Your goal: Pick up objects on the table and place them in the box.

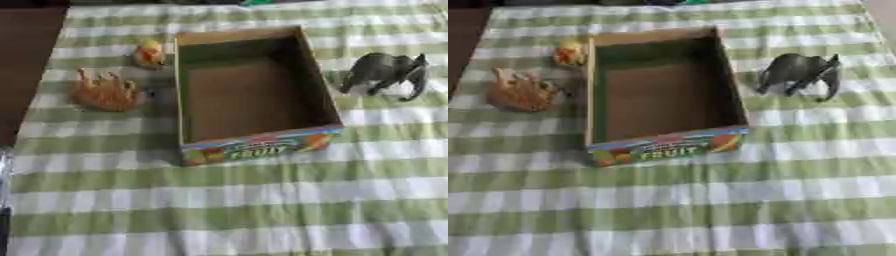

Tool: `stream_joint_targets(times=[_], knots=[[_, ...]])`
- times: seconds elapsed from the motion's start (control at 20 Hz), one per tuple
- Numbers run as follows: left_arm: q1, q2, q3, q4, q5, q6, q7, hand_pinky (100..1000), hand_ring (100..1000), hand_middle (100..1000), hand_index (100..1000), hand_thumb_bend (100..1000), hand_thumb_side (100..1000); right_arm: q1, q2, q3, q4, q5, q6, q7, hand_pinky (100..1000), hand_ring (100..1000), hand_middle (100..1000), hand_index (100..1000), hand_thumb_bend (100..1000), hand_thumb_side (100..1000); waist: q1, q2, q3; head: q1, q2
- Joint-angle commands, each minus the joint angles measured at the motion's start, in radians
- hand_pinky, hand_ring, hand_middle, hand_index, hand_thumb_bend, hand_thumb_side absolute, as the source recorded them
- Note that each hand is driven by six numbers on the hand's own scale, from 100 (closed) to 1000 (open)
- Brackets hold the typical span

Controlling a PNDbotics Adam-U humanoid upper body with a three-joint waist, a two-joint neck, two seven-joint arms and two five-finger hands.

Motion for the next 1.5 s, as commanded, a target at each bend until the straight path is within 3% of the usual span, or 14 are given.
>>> stream_joint_targets(times=[0.05, 0.45, 0.65, 0.8, 1.15, 1.3, 1.5], knots=[[-0.011, 0.007, 0.004, -0.02, 0.0, -0.001, -0.002, 591, 616, 660, 846, 100, 1000, -0.014, -0.021, -0.007, -0.014, -0.003, -0.002, 0.006, 676, 800, 711, 873, 100, 1000, -0.001, -0.023, -0.001, 0.003, 0.001], [-0.008, 0.008, 0.005, -0.02, 0.001, 0.001, 0.0, 591, 616, 660, 845, 100, 1000, -0.019, -0.033, -0.007, -0.014, 0.001, -0.003, 0.008, 678, 803, 717, 871, 100, 1000, -0.001, -0.024, -0.002, 0.003, 0.002], [-0.005, 0.01, 0.004, -0.02, 0.0, 0.002, -0.001, 592, 616, 660, 844, 100, 1000, -0.053, -0.107, -0.006, -0.014, 0.028, 0.009, 0.016, 684, 807, 731, 865, 100, 1000, -0.002, -0.027, -0.004, 0.002, 0.01], [-0.001, 0.012, 0.002, -0.02, 0.001, 0.004, -0.003, 591, 616, 660, 845, 100, 1000, -0.093, -0.196, 0.005, -0.014, 0.048, 0.049, 0.046, 689, 811, 740, 857, 100, 1000, -0.004, -0.032, -0.006, 0.002, 0.016], [0.012, 0.019, -0.004, -0.02, 0.001, 0.007, -0.011, 591, 617, 660, 843, 100, 1000, -0.2, -0.403, 0.052, 0.028, 0.119, 0.171, 0.223, 702, 824, 767, 845, 100, 1000, -0.007, -0.05, -0.01, -0.007, 0.029], [0.015, 0.022, -0.006, -0.02, 0.002, 0.008, -0.015, 591, 617, 660, 844, 100, 1000, -0.264, -0.46, 0.083, 0.091, 0.159, 0.168, 0.325, 715, 833, 785, 847, 100, 1000, -0.008, -0.057, -0.01, -0.01, 0.032], [0.018, 0.026, -0.009, -0.02, 0.003, 0.007, -0.019, 591, 617, 660, 844, 100, 1000, -0.341, -0.501, 0.135, 0.187, 0.232, 0.121, 0.456, 735, 847, 814, 850, 100, 1000, -0.009, -0.062, -0.009, -0.013, 0.032]])
